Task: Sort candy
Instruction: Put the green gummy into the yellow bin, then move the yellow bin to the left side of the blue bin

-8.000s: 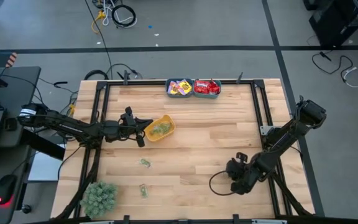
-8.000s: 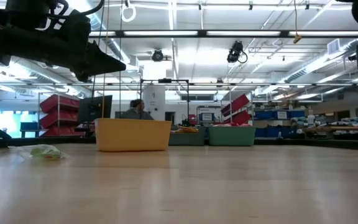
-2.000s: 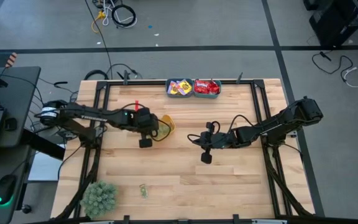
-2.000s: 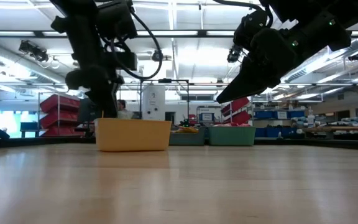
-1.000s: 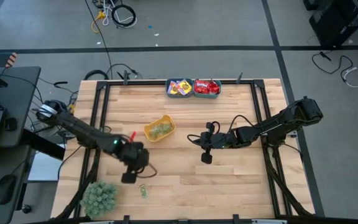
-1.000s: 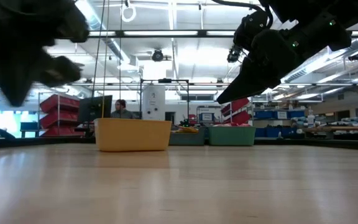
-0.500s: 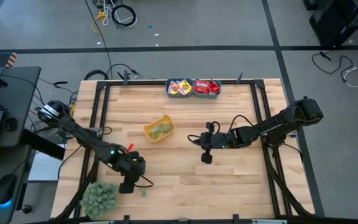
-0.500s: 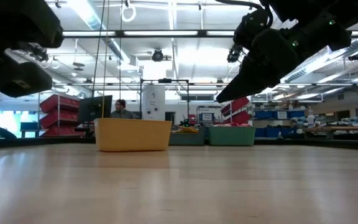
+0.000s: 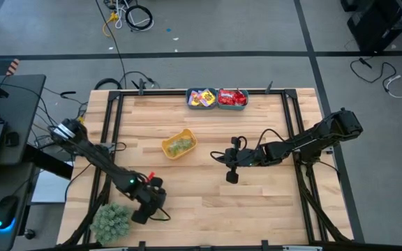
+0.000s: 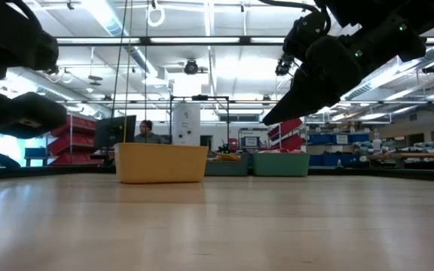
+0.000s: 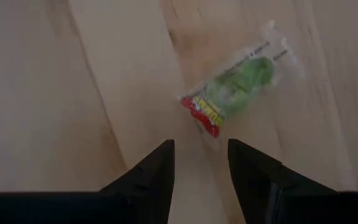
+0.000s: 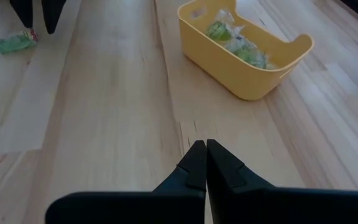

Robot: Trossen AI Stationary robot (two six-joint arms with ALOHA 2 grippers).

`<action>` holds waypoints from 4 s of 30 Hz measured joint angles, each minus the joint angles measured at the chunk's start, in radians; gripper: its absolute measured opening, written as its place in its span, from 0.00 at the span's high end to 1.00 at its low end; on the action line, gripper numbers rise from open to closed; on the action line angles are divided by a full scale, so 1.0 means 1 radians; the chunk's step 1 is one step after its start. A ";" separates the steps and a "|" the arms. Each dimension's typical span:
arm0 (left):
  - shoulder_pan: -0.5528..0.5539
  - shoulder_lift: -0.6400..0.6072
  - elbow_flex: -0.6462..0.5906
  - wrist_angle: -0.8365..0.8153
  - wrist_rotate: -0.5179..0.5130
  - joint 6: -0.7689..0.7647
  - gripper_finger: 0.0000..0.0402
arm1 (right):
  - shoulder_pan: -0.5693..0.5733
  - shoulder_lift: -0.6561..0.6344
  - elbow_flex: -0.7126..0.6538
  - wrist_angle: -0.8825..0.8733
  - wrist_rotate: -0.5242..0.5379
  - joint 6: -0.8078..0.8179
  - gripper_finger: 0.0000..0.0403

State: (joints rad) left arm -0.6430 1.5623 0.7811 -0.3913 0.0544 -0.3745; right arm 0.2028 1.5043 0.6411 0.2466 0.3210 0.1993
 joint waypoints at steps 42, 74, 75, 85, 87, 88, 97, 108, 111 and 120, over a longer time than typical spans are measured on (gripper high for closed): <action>0.541 -0.255 0.114 -0.199 -0.506 0.508 1.00 | 0.000 0.000 0.000 -0.001 -0.001 0.000 1.00; 0.569 -0.068 0.262 -0.148 -0.493 0.622 0.80 | 0.000 0.000 0.000 -0.002 -0.001 0.011 1.00; 0.565 -0.074 0.274 -0.136 -0.425 0.572 0.84 | 0.000 0.000 0.000 -0.002 -0.001 0.010 1.00; 0.550 0.040 0.143 0.032 -0.196 0.223 0.99 | 0.002 0.000 0.000 -0.008 -0.001 0.011 1.00; 0.551 0.058 0.116 0.046 -0.258 0.204 1.00 | 0.002 0.000 0.000 -0.007 -0.001 0.011 1.00; 0.551 0.066 0.103 0.056 -0.291 0.202 1.00 | 0.002 0.000 0.000 -0.006 -0.001 0.011 1.00; 0.635 0.062 0.030 0.151 -0.475 0.186 1.00 | 0.002 0.000 0.000 -0.005 -0.001 0.011 1.00; 0.663 0.078 0.013 0.469 -0.383 0.242 1.00 | 0.002 0.000 0.000 -0.008 -0.001 0.010 1.00; 0.673 0.124 0.013 0.527 -0.390 0.278 1.00 | 0.002 0.000 0.000 -0.008 -0.001 0.010 1.00; 0.698 0.177 0.013 0.497 -0.538 0.331 1.00 | 0.005 0.000 0.000 -0.016 -0.001 0.018 1.00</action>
State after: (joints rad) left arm 0.0546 1.7392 0.7940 0.1052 -0.4837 -0.0430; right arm 0.2073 1.5043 0.6415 0.2302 0.3202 0.2176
